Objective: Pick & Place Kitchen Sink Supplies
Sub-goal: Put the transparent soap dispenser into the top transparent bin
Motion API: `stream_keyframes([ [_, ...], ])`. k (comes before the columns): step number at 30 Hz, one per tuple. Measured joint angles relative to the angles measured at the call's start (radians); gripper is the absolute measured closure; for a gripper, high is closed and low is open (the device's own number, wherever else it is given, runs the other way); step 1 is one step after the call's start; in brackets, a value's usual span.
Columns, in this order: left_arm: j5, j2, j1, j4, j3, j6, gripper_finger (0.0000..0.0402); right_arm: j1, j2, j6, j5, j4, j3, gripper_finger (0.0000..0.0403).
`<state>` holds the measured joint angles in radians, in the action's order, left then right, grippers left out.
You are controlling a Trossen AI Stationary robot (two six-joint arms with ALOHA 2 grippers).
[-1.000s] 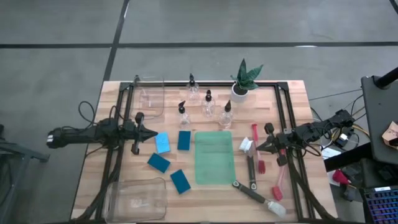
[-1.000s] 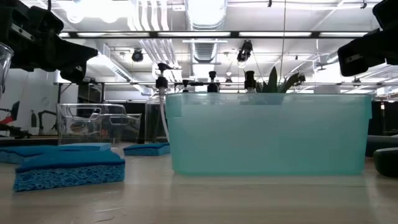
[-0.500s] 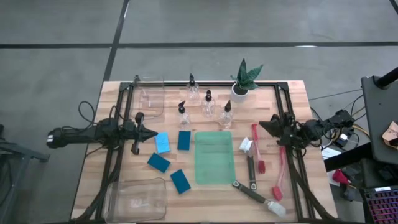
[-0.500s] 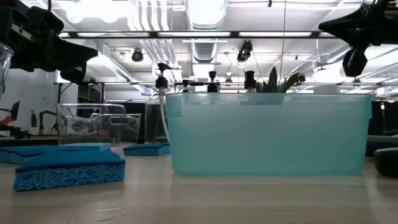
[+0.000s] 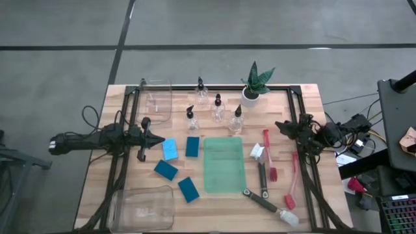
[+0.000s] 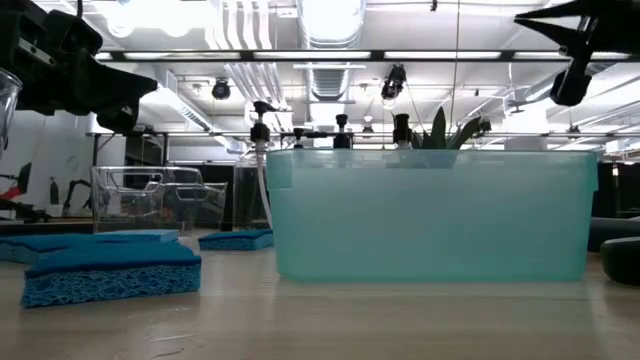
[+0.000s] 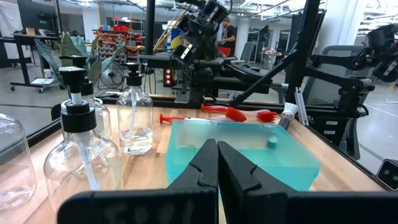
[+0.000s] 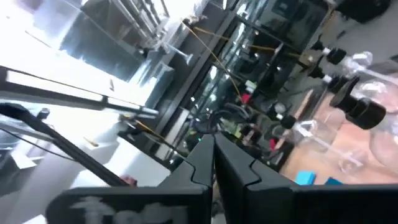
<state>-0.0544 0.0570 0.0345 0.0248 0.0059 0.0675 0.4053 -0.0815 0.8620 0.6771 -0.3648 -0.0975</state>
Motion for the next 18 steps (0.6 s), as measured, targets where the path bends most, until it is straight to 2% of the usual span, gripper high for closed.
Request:
stream_keyframes([
  [3, 0.000, 0.000, 0.000, 0.000, 0.000, 0.000, 0.0401, 0.000, -0.081, 0.003, 0.009, 0.041, -0.057, 0.0374],
  [7, 0.000, 0.000, 0.000, 0.000, 0.000, 0.000, 0.0401, -0.001, -0.228, 0.046, 0.059, 0.216, -0.188, 0.0331],
  [12, 0.000, 0.000, 0.000, -0.001, 0.000, 0.000, 0.0401, -0.048, -0.425, 0.183, 0.082, 0.457, -0.378, 0.0258],
  [18, 0.000, 0.000, 0.000, -0.001, 0.000, 0.000, 0.0401, -0.176, -0.663, 0.322, 0.065, 0.681, -0.590, 0.0159],
])
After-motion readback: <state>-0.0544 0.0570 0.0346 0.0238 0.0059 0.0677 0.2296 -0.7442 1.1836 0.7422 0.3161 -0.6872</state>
